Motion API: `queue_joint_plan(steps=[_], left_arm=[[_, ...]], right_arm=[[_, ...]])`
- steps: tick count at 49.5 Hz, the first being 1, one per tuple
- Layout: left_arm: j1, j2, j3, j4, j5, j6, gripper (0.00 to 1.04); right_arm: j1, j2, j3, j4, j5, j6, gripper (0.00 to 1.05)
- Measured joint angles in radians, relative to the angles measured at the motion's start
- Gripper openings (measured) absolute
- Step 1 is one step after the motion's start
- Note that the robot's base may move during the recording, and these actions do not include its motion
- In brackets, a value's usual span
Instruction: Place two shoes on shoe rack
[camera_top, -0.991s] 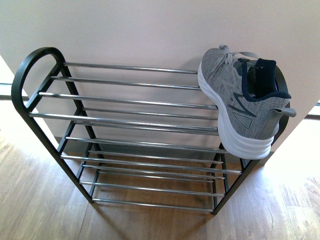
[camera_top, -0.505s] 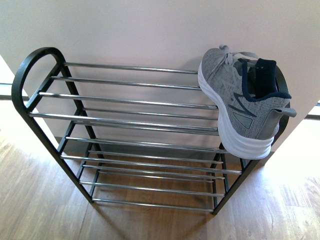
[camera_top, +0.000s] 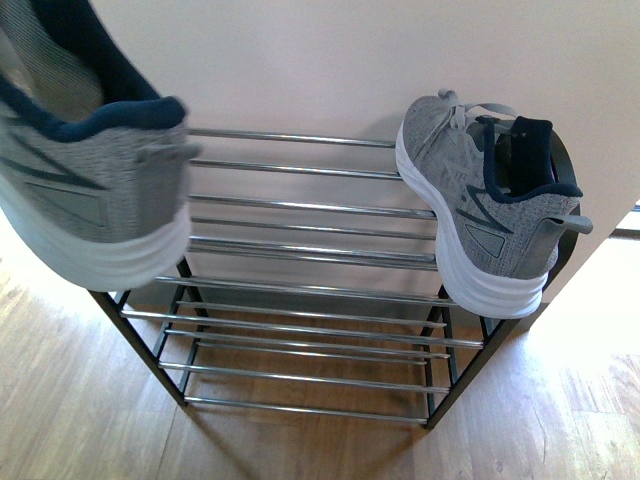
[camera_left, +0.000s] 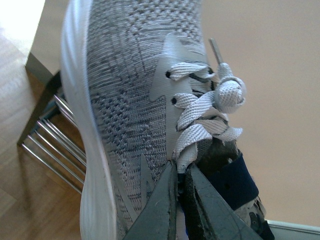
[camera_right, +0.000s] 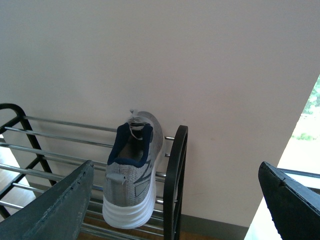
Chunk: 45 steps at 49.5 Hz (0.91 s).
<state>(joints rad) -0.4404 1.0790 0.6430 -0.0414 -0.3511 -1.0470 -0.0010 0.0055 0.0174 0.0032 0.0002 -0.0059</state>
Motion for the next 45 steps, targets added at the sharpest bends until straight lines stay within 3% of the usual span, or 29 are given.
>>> queue_joint_plan(steps=[17, 45], left_arm=[[-0.063, 0.234, 0.047, 0.063, 0.097, -0.077, 0.02], [-0.086, 0.547, 0.214, 0.093, 0.307, 0.190, 0.02]], right_arm=[[0.000, 0.000, 0.000, 0.000, 0.000, 0.000, 0.95], [0.000, 0.000, 0.000, 0.000, 0.000, 0.000, 0.95]])
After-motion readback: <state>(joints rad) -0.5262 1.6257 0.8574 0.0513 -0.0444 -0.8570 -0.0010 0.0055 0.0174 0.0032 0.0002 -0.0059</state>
